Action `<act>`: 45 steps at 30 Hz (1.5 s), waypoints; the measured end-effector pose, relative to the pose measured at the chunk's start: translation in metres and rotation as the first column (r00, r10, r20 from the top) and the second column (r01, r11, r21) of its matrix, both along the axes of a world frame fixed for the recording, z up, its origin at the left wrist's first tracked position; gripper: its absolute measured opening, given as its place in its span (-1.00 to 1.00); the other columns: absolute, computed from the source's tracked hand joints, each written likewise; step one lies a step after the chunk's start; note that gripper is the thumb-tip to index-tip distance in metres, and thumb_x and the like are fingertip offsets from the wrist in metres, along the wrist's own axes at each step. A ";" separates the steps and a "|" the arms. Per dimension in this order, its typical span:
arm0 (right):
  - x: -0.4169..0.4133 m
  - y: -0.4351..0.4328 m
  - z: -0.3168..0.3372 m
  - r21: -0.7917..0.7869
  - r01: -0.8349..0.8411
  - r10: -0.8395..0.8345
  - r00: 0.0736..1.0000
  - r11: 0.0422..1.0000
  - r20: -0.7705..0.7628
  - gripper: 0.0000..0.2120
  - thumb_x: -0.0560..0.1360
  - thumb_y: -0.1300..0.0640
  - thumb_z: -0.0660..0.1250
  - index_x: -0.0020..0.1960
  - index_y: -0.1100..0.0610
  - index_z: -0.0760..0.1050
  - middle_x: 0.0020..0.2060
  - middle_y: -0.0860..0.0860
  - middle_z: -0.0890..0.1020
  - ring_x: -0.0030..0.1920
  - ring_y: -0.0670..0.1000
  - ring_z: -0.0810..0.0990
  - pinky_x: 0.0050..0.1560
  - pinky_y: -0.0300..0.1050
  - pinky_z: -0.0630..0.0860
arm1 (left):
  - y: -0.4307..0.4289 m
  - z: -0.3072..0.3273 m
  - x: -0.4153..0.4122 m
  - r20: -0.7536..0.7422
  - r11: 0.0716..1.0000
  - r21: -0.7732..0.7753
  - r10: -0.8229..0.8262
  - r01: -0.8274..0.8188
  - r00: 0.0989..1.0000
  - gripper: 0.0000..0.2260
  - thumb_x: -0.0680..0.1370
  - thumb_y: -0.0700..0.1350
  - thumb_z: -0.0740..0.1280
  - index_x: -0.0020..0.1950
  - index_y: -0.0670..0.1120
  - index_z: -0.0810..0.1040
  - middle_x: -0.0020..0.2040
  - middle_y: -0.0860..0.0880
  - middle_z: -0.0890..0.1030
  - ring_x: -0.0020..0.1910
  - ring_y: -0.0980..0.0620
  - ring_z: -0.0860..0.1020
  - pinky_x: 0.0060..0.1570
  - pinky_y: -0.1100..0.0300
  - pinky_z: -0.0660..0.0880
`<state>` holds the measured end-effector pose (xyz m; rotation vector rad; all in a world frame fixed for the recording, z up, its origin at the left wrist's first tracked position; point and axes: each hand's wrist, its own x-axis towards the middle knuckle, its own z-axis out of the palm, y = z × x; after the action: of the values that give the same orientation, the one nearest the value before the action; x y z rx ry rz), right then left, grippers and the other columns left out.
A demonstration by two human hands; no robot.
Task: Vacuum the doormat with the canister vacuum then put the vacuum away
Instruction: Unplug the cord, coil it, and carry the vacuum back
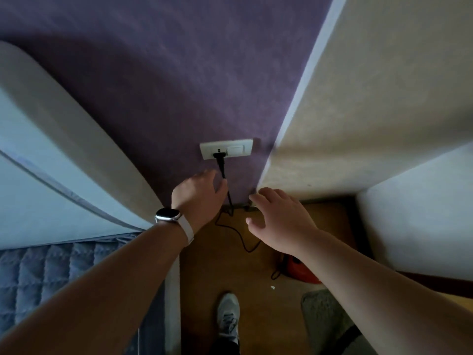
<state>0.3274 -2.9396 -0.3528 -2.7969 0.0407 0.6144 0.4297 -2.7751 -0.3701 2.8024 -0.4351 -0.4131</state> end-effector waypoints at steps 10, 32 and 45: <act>0.059 0.026 -0.071 0.100 0.111 -0.116 0.992 0.989 0.042 -0.61 0.62 -0.09 0.14 0.38 0.06 0.37 0.21 0.03 0.52 0.16 0.08 0.53 0.07 0.00 0.50 | -0.020 -0.045 0.025 -0.101 0.961 -0.214 0.157 -0.176 0.982 -0.72 0.62 0.14 0.22 -0.15 -0.03 0.44 -0.22 -0.02 0.57 -0.21 -0.09 0.56 -0.27 0.08 0.47; -0.015 -0.011 -0.112 0.215 0.115 -0.104 0.993 0.970 -0.062 -0.80 0.67 0.02 0.09 -0.12 0.01 0.35 -0.25 -0.07 0.48 -0.30 -0.09 0.46 -0.37 -0.16 0.30 | -0.045 -0.056 -0.054 -0.173 0.902 -0.367 0.174 -0.227 0.969 -0.71 0.62 0.06 0.27 -0.19 -0.10 0.49 -0.30 0.00 0.55 -0.34 0.05 0.52 -0.38 0.17 0.43; -0.111 -0.121 -0.126 -0.026 0.404 -0.405 0.911 0.914 -0.080 -0.86 0.64 0.03 0.16 -0.02 0.00 0.48 -0.22 -0.11 0.49 -0.33 -0.08 0.48 -0.45 -0.22 0.24 | -0.057 -0.059 -0.039 -0.198 0.933 -0.316 -0.242 0.172 0.950 -0.82 0.66 -0.06 0.22 -0.08 -0.07 0.53 -0.28 0.01 0.58 -0.34 -0.03 0.55 -0.37 0.10 0.42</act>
<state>0.2159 -3.0604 -0.4790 -2.6483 0.6249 0.6217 0.3903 -2.8319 -0.4296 2.3911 -0.6826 -0.6584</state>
